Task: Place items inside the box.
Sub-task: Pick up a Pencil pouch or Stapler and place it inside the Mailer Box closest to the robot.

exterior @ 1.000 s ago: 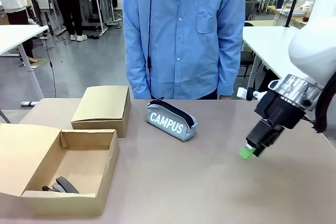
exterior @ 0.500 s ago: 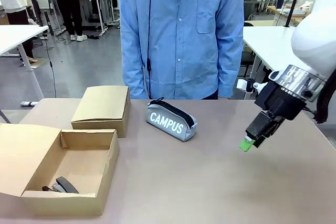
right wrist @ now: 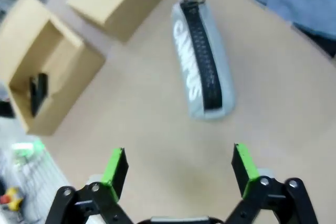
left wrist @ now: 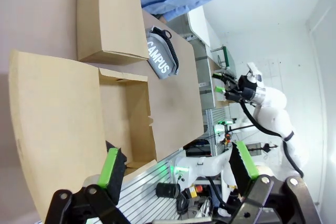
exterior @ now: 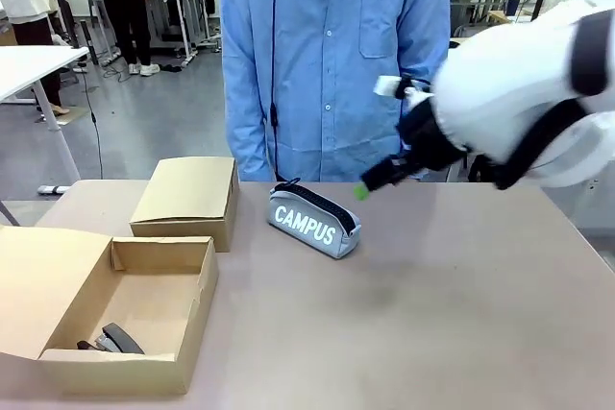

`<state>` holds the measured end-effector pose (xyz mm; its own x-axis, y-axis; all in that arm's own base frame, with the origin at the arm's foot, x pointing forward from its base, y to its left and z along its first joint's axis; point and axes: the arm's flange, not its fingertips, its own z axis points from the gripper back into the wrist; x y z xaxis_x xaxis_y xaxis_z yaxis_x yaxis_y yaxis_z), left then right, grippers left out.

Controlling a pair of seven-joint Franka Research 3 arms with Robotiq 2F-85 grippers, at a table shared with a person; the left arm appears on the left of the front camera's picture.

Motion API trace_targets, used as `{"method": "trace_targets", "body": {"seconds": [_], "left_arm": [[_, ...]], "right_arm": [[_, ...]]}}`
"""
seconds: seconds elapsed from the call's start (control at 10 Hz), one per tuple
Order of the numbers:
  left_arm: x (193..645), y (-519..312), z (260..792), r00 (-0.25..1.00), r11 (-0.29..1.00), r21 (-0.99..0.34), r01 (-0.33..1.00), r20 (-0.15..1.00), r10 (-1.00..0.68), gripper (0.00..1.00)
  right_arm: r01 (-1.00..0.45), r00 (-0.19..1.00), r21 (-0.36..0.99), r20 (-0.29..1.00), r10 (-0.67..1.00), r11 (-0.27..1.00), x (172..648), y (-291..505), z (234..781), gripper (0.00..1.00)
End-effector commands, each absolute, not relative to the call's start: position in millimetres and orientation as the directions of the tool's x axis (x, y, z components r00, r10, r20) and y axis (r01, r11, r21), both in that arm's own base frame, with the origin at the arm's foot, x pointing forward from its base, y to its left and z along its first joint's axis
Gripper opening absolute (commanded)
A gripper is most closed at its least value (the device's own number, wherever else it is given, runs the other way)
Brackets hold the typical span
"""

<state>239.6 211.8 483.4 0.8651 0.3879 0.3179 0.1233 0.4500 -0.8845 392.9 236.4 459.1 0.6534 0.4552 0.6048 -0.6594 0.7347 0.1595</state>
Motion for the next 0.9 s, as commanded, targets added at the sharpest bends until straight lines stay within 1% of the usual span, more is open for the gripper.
{"method": "trace_targets", "body": {"seconds": [0.0, 0.1, 0.2, 0.3, 0.6, 0.8], "left_arm": [[239, 212, 484, 0.857, 0.438, -0.886, 0.152, 0.339, 0.387, 1.0], [239, 212, 484, 0.857, 0.438, -0.886, 0.152, 0.339, 0.387, 1.0], [239, 212, 484, 0.857, 0.438, -0.886, 0.152, 0.339, 0.387, 1.0], [239, 212, 484, 0.857, 0.438, -0.886, 0.152, 0.339, 0.387, 1.0], [239, 212, 484, 0.857, 0.438, -0.886, 0.152, 0.339, 0.387, 1.0], [239, 212, 484, 0.857, 0.438, -0.886, 0.152, 0.339, 0.387, 1.0]], "right_arm": [[-0.699, 0.639, 0.092, 0.525, 0.562, 0.709, 414, 253, 432, 1.0], [-0.659, 0.653, 0.159, 0.605, 0.455, 0.735, 393, 236, 459, 1.0], [-0.688, 0.624, 0.111, 0.594, 0.508, 0.717, 401, 255, 444, 1.0], [-0.677, 0.658, 0.039, 0.48, 0.58, 0.735, 416, 275, 443, 1.0], [-0.721, 0.631, 0.029, 0.441, 0.639, 0.692, 461, 302, 442, 1.0], [-0.727, 0.639, 0.027, 0.392, 0.662, 0.686, 496, 324, 427, 1.0]]}}
